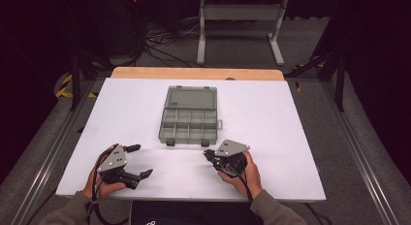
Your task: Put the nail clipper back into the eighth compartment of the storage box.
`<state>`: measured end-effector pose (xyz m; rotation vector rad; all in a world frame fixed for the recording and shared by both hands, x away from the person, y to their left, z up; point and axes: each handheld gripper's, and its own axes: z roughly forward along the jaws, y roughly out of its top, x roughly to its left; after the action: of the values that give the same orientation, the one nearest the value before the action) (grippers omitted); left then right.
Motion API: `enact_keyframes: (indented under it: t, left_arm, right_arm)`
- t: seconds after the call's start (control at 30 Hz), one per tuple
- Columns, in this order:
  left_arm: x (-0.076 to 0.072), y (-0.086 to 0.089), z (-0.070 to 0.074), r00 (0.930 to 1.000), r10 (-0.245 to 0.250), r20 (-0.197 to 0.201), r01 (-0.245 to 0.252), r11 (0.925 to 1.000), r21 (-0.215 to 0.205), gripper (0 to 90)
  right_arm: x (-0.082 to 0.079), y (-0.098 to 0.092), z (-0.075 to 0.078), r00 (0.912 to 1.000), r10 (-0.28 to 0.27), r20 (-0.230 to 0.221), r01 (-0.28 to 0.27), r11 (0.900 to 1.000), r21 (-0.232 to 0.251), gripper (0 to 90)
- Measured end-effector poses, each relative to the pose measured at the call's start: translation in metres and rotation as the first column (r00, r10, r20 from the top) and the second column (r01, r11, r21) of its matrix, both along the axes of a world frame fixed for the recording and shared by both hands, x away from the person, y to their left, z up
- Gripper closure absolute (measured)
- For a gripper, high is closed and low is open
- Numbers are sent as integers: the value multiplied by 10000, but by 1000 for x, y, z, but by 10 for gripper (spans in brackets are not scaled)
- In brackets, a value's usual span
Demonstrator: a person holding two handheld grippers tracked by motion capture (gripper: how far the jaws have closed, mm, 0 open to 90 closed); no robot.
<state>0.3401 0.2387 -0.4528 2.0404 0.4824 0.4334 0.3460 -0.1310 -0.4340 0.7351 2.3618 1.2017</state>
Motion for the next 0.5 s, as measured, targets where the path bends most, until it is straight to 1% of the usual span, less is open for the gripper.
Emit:
enact_keyframes:
  t: [0.13, 0.2, 0.3, 0.4, 0.5]
  left_arm:
    - [0, 0, 0, 10000, -11, 33, 11, 10000, -1, 76]
    - [0, 0, 0, 10000, 56, 73, -57, 10000, 69, 76]
    - [0, 0, 1, 9999, 1, 105, -2, 10000, 42, 77]
    - [0, 0, 1, 10000, 2, 94, -2, 10000, 71, 77]
    - [0, 0, 0, 10000, 26, 58, -26, 10000, 38, 77]
  right_arm:
    - [0, -2, 3, 10000, -7, 94, 6, 10000, 64, 820]
    - [0, -3, 4, 9999, -41, 129, 39, 9999, 115, 820]
    - [-1, -4, 7, 9997, -112, 211, 108, 9998, 193, 820]
    - [-1, -5, 8, 9996, -155, 255, 149, 9997, 213, 819]
    - [-1, -7, 11, 9988, -305, 394, 291, 9989, 365, 820]
